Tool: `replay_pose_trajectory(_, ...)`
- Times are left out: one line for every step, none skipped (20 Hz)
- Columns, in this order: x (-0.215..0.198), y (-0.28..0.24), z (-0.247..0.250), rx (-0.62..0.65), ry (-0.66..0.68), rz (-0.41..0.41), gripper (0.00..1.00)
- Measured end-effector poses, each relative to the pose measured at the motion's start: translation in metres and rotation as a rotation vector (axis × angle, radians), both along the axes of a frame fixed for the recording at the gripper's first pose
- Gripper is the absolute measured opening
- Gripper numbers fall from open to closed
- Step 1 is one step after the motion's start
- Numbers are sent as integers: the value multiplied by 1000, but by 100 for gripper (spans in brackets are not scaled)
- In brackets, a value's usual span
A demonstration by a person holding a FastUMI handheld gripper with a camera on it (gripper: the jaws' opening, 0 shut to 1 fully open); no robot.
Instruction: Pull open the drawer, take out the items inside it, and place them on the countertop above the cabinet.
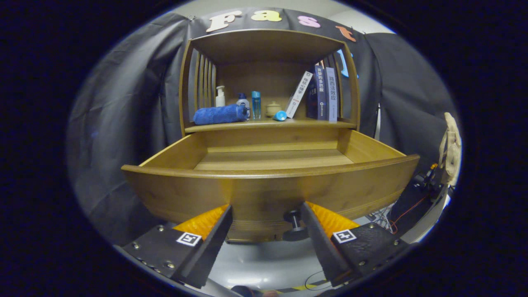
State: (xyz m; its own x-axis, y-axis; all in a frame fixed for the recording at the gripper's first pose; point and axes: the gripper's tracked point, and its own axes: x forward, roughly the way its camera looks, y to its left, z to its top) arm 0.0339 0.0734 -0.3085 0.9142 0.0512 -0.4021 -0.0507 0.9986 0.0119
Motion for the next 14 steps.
replay_pose_trajectory(1, -2, 0, 0, 0, 4, 100)
replay_pose_trajectory(3, -2, 1, 3, -1, 7, 100)
replay_pose_trajectory(5, -3, 0, 5, -2, 9, 100)
replay_pose_trajectory(8, -4, 1, 2, -5, 13, 100)
replay_pose_trajectory(9, -4, 1, -1, -9, 17, 100)
replay_pose_trajectory(11, -4, 1, -7, -13, 18, 100)
replay_pose_trajectory(14, -4, 2, -13, -18, 21, 100)
replay_pose_trajectory(17, -3, 2, -12, -21, 24, 100)
replay_pose_trajectory(21, -3, 2, -11, -23, 25, 100)
replay_pose_trajectory(25, -3, 2, -15, -23, 29, 100)
replay_pose_trajectory(30, -3, 2, -14, -25, 31, 100)
replay_pose_trajectory(34, -3, 3, -13, -25, 33, 100)
replay_pose_trajectory(38, -3, 3, -14, -29, 33, 100)
replay_pose_trajectory(42, -3, 3, -17, -30, 35, 100)
